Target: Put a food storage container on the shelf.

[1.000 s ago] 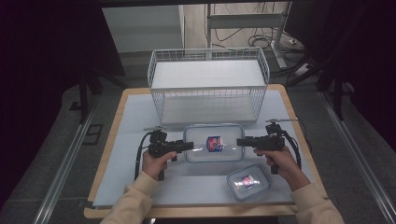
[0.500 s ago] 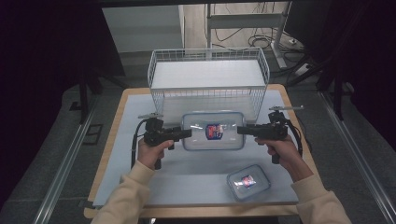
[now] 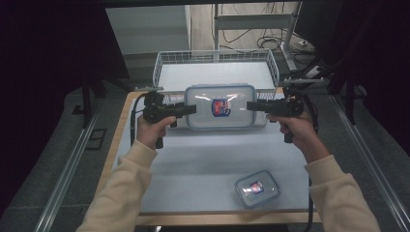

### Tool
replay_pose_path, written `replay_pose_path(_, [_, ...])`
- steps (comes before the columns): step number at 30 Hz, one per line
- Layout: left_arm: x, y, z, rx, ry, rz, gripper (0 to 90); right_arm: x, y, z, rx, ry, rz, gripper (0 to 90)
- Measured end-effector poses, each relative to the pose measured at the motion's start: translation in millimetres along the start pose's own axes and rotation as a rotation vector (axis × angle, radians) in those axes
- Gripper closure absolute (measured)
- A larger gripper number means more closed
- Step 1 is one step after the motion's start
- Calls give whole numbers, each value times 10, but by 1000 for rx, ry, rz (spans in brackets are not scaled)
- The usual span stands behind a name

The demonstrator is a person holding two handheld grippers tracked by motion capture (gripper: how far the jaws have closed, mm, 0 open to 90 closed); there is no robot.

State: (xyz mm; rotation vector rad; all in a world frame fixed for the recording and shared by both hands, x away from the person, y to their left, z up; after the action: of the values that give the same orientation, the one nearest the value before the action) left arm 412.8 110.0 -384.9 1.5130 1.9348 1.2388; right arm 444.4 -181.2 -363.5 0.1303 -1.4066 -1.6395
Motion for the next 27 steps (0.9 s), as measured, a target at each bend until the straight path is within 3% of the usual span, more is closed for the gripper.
replay_pose_path(10, [22,593,146,-32,1,-15,487,-64,533,-9,27,-16,-30,512])
replay_pose_path(11, [22,593,146,-32,1,-15,486,-64,533,-9,27,-16,-30,512])
replay_pose_path(12, [14,632,163,-29,1,-20,486,-104,650,-43,30,-22,-35,512])
replay_pose_path(15, [-17,805,283,-32,-2,-19,486,-169,784,-102,28,-26,-36,512])
replay_pose_path(20, [-64,933,445,-16,-6,-5,485,-313,930,-223,10,-29,-25,511])
replay_pose_path(25, [-116,1000,627,12,9,19,483,-472,967,-340,-29,-32,0,503])
replay_pose_path(27, [-123,1021,670,25,9,5,482,-518,964,-373,-40,-31,8,501])
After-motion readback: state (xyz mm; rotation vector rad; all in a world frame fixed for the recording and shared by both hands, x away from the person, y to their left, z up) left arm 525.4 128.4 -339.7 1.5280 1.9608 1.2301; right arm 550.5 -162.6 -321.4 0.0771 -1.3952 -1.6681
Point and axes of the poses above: each handheld gripper's, and its own axes: x roughly backward along the jaws, y roughly out of its top, z roughly to its left, the point moved 6 cm from there along -x, roughly forward along the jaws, and after that the axes turned 14 degrees about -y, right-handed, at the moved point
